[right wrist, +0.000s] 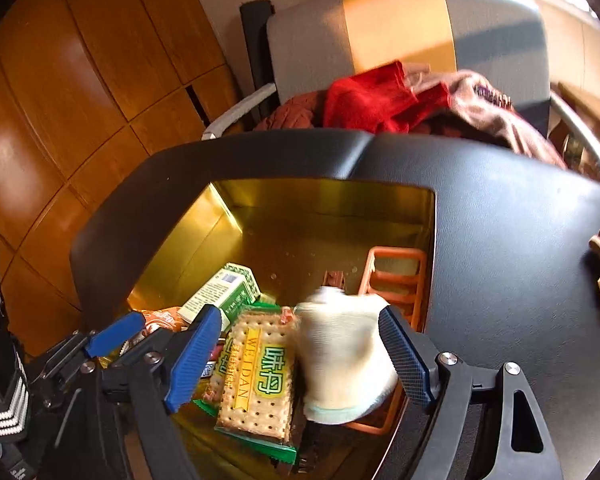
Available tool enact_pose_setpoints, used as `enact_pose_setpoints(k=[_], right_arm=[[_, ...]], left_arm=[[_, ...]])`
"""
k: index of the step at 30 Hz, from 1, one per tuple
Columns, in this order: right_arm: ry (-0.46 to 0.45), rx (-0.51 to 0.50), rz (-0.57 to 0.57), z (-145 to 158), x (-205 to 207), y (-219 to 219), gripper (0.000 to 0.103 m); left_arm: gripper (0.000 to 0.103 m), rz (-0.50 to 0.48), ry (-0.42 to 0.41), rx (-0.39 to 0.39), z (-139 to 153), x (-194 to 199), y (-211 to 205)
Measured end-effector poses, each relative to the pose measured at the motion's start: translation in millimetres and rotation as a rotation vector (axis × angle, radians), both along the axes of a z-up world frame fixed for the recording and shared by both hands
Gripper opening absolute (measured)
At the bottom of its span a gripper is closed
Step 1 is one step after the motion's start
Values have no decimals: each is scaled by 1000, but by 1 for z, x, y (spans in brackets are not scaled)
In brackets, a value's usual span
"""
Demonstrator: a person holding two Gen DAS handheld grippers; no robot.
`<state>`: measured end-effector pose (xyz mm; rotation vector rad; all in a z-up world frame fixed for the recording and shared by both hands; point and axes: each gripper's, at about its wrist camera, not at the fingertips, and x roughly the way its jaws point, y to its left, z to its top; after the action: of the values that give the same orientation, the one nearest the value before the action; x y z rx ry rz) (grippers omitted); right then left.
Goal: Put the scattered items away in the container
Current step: 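Lower the chocolate and knit cap into the gold box, opening both grippers, then move both grippers back over the remaining items on the table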
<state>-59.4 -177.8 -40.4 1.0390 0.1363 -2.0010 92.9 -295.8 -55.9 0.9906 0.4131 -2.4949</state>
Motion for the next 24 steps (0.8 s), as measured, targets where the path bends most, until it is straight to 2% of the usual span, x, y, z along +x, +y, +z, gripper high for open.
enact_pose_setpoints(k=[6, 11, 13, 18, 21, 24], right_arm=[[18, -44, -21, 14, 6, 10, 85], [-6, -107, -72, 20, 9, 44, 85], [-13, -120, -98, 18, 11, 63, 89], [-21, -99, -195, 6, 9, 120, 90], [-30, -84, -271, -3, 6, 157, 92], [-48, -79, -353, -13, 1, 196, 93]], left_arm=[[46, -5, 5, -5, 6, 8, 10], [48, -32, 7, -22, 12, 12, 25], [51, -54, 17, -23, 17, 11, 33], [52, -131, 13, -53, 26, 0, 68], [52, -203, 8, -82, 33, -11, 95], [52, -278, -2, -78, 36, -24, 121]])
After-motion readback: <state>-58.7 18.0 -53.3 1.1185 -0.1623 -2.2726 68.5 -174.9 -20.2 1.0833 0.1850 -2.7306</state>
